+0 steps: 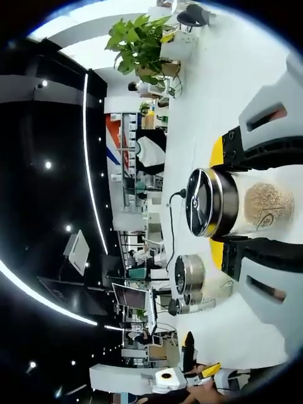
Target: Rotate the seasoning bottle until the label or dispensing opening points toward the visible target arrow and the bottle remains upright within the marked orientation range
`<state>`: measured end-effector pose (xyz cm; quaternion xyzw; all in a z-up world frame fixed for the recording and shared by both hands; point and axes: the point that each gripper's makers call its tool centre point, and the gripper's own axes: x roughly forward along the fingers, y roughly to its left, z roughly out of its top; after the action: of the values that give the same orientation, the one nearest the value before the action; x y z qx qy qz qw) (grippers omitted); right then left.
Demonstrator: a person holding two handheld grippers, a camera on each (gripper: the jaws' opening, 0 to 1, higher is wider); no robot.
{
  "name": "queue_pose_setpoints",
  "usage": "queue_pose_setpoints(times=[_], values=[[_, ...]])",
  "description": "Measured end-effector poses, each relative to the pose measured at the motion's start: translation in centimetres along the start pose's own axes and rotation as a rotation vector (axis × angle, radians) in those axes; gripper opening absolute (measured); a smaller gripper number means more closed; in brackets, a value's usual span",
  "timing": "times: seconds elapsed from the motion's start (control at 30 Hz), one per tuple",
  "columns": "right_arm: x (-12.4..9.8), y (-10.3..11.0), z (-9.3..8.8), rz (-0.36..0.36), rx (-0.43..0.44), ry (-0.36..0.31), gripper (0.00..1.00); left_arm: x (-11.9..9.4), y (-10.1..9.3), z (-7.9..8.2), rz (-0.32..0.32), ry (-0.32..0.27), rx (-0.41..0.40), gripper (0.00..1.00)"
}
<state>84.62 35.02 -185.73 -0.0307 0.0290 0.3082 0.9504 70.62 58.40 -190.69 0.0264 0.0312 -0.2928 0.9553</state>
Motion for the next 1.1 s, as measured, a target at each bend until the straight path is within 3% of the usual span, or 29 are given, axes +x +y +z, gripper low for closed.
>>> queue_pose_setpoints(times=[0.47, 0.57, 0.77, 0.9, 1.1], values=[[-0.3, 0.2, -0.7, 0.018, -0.001, 0.005, 0.38, -0.3, 0.1, 0.0, -0.004, 0.006, 0.016, 1.0], [-0.4, 0.2, -0.7, 0.02, -0.004, 0.012, 0.38, -0.6, 0.4, 0.7, 0.019, -0.035, 0.056, 0.97], [-0.2, 0.1, -0.8, 0.03, 0.024, 0.011, 0.39, -0.8, 0.3, 0.6, 0.004, -0.017, 0.027, 1.0], [-0.4, 0.6, -0.3, 0.05, 0.002, -0.022, 0.52, -0.7, 0.5, 0.1, 0.0, -0.001, 0.009, 1.0], [-1.8, 1.1, 0.6, 0.02, -0.023, -0.047, 0.56, -0.8, 0.7, -0.2, 0.0, 0.005, -0.023, 1.0]])
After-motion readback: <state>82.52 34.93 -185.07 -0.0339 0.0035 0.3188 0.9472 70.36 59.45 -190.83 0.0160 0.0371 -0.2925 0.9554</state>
